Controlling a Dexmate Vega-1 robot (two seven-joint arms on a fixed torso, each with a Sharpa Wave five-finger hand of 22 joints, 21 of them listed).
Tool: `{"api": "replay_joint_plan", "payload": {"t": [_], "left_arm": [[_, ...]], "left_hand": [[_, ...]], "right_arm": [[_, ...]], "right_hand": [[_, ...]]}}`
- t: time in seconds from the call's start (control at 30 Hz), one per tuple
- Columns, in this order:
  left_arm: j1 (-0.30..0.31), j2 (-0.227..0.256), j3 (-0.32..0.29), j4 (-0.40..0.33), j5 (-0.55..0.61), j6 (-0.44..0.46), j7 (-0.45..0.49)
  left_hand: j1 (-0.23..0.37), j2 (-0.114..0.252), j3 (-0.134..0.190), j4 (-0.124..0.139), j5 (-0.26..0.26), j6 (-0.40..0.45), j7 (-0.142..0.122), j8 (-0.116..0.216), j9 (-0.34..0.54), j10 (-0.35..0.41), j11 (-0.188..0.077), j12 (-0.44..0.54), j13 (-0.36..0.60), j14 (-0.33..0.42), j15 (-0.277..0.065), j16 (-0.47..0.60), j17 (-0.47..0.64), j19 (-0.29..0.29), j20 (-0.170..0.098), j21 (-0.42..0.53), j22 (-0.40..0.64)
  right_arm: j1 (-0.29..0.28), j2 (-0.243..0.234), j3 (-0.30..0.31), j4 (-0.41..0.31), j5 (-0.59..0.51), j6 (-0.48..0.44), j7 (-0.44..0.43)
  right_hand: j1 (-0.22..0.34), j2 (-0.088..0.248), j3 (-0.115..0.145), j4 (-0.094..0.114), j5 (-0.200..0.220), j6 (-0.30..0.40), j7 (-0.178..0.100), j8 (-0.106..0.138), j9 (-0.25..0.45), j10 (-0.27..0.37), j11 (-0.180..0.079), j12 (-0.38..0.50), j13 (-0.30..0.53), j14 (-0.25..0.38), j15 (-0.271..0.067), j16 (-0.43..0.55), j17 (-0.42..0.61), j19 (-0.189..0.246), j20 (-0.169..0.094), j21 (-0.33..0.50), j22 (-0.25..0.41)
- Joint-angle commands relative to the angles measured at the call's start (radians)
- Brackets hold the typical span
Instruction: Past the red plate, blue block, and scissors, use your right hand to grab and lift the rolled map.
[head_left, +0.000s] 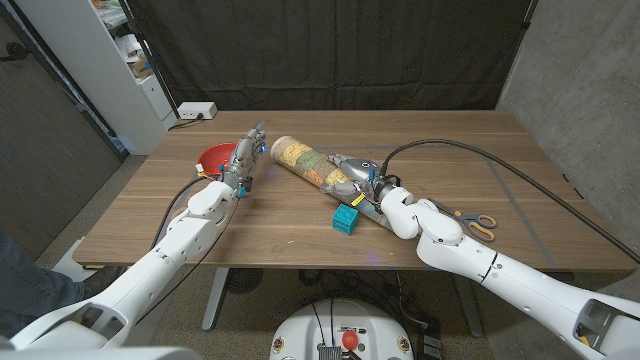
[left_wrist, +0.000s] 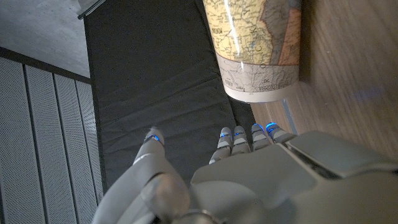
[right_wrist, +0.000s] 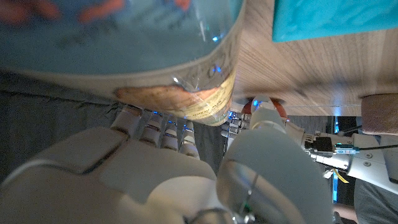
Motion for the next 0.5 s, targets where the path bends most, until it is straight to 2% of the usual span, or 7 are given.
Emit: {"api": "replay_joint_plan", "payload": {"t": [0.03, 0.5], "left_arm": [[0.015, 0.004, -0.004, -0.017, 0.000, 0.002, 0.014], [0.019, 0.005, -0.003, -0.027, 0.000, 0.005, 0.016]], "left_hand": [[0.006, 0.009, 0.002, -0.007, -0.003, 0.004, 0.001, -0.001, 0.002, 0.000, -0.002, 0.000, 0.005, 0.004, 0.004, 0.000, 0.005, -0.001, 0.009, -0.001, 0.003], [0.006, 0.010, 0.001, -0.008, -0.003, 0.008, -0.002, 0.000, 0.002, 0.002, -0.004, 0.000, 0.005, 0.005, 0.004, 0.000, 0.005, 0.000, 0.012, -0.001, 0.003]], "right_arm": [[0.009, 0.002, -0.014, 0.015, -0.026, -0.009, 0.008], [0.018, 0.005, -0.029, 0.040, -0.060, -0.021, 0.008]], "right_hand": [[0.021, -0.001, 0.009, -0.003, 0.012, 0.002, -0.003, 0.007, 0.004, 0.001, 0.002, 0.002, 0.003, 0.004, 0.000, -0.001, 0.001, 0.006, 0.007, -0.002, 0.002], [0.069, 0.000, 0.021, -0.012, 0.024, -0.012, 0.000, 0.002, 0.005, 0.003, -0.001, 0.002, 0.004, 0.017, -0.005, 0.002, 0.000, 0.023, 0.011, -0.001, 0.002]]}}
